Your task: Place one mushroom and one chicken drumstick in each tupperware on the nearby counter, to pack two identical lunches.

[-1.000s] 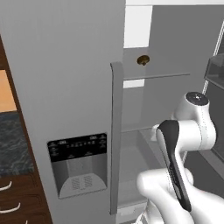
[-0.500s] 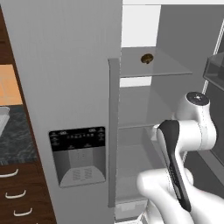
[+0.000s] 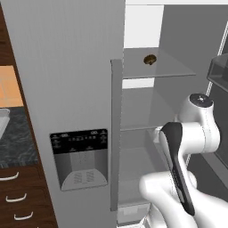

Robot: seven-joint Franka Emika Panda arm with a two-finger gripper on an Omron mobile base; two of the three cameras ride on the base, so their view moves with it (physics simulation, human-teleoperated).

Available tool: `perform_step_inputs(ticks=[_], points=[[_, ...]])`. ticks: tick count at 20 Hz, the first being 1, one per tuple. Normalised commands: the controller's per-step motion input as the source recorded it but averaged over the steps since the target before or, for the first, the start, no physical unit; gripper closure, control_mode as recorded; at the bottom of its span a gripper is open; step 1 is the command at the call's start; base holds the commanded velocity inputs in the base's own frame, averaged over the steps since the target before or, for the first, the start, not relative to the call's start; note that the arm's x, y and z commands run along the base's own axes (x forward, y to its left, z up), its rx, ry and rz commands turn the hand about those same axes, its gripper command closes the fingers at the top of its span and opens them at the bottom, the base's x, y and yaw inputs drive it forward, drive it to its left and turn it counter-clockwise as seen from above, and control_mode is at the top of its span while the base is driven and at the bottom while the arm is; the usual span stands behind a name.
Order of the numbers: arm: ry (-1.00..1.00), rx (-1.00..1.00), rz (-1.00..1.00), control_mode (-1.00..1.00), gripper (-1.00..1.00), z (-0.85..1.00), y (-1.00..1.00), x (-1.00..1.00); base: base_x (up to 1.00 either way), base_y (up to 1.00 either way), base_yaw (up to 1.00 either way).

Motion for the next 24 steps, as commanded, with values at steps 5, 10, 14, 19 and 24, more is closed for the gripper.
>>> perform_step_inputs(ticks=[5,10,14,19,24], points=[[-0.46,-0.15,-0.1,-1.0,-1.0,0.8,0.22,0.31,0.0,0.0,0.0],[-0.46,-0.13,-0.09,-1.0,-1.0,0.99,0.06,0.49,0.0,0.0,0.0],[-0.12,0.04,0.02,-1.0,-1.0,0.89,-0.31,0.32,0.0,0.0,0.0],[-0.01,0.04,0.06,-1.0,-1.0,0.56,-0.33,0.58,0.0,0.0,0.0],[-0.05,0.02,0.06,-1.0,-1.0,0.45,0.02,0.35,0.0,0.0,0.0]])
